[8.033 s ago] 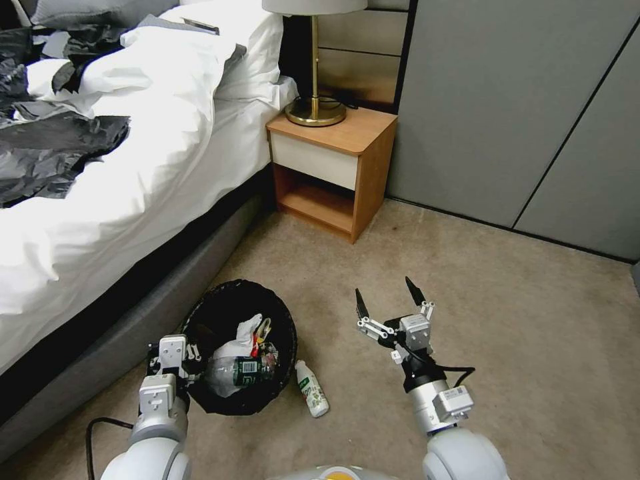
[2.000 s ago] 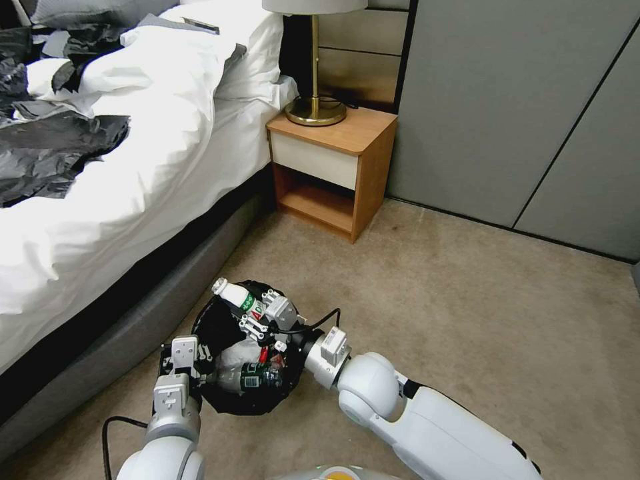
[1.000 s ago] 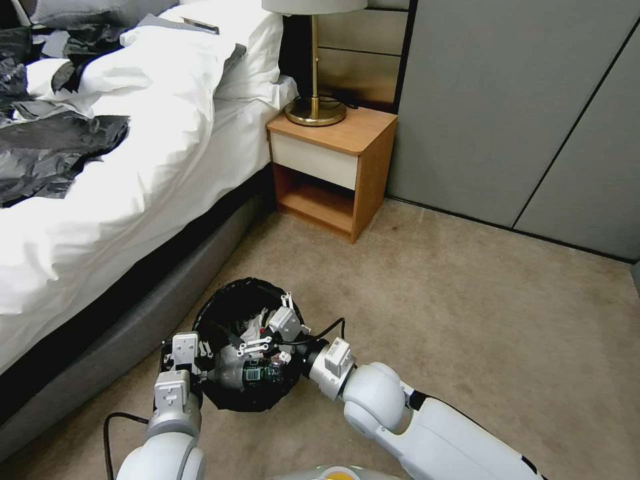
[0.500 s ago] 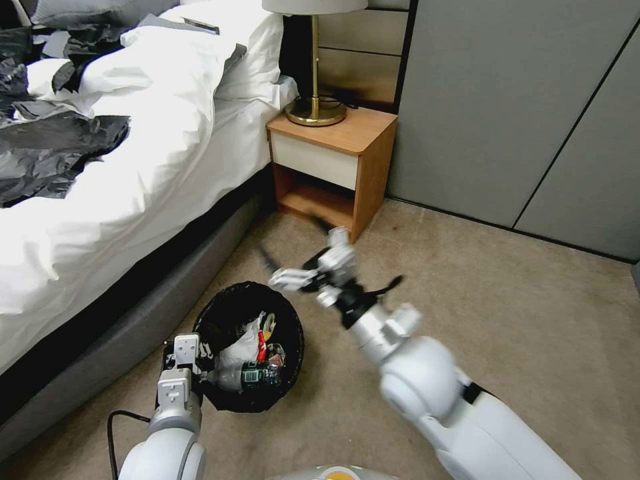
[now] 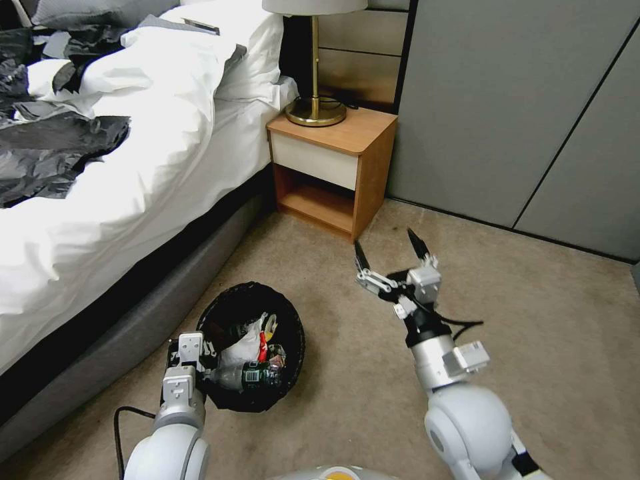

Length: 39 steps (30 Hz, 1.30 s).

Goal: Pick up the trash bin, then pick up the garbage from the floor and place it into the trash bin.

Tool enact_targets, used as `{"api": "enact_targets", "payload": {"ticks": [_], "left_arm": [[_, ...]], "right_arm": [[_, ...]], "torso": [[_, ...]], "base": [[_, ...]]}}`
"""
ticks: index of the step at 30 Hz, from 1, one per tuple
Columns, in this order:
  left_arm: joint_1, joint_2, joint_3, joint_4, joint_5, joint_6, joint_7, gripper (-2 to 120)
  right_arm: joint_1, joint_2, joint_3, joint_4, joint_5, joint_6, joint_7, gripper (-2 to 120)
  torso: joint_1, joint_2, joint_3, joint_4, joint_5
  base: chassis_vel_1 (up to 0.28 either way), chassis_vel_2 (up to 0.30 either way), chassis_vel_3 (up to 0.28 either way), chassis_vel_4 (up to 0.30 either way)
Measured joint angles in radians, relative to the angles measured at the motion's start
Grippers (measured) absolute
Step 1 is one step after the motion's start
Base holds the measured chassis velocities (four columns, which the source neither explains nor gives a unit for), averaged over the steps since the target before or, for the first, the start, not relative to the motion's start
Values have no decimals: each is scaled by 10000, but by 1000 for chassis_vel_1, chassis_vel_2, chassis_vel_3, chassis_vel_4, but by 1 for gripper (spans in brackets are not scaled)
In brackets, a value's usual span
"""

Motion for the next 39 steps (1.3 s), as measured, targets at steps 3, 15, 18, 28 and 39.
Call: {"api": "enact_targets", "payload": {"ticks": [3, 15, 18, 28, 39], "left_arm": [[38, 0, -43, -60, -52, 3, 8, 0], [197, -2, -26, -309, -143, -7, 70, 0], [280, -1, -1, -415, -116, 14, 84, 0], [573, 0, 1, -620, -16, 35, 138, 0], [768, -10, -41, -809, 5, 23, 197, 0]], "right_arm": [[-89, 118, -59, -231, -92, 64, -20, 100], [-282, -11, -242, -527, -373, 215, -141, 100], [-239, -93, -183, -527, -367, 222, -154, 100], [-56, -428, -143, -543, -238, 212, -212, 100], [-33, -488, -254, -589, -238, 186, -280, 100]], "torso": [[0, 0, 0, 0, 0], [0, -1, 0, 0, 4], [0, 0, 0, 0, 5], [0, 0, 1, 2, 5], [0, 0, 1, 1, 5]], "base": [[0, 0, 0, 0], [0, 0, 0, 0], [0, 0, 0, 0], [36, 40, 38, 46], [104, 96, 105, 96]]}}
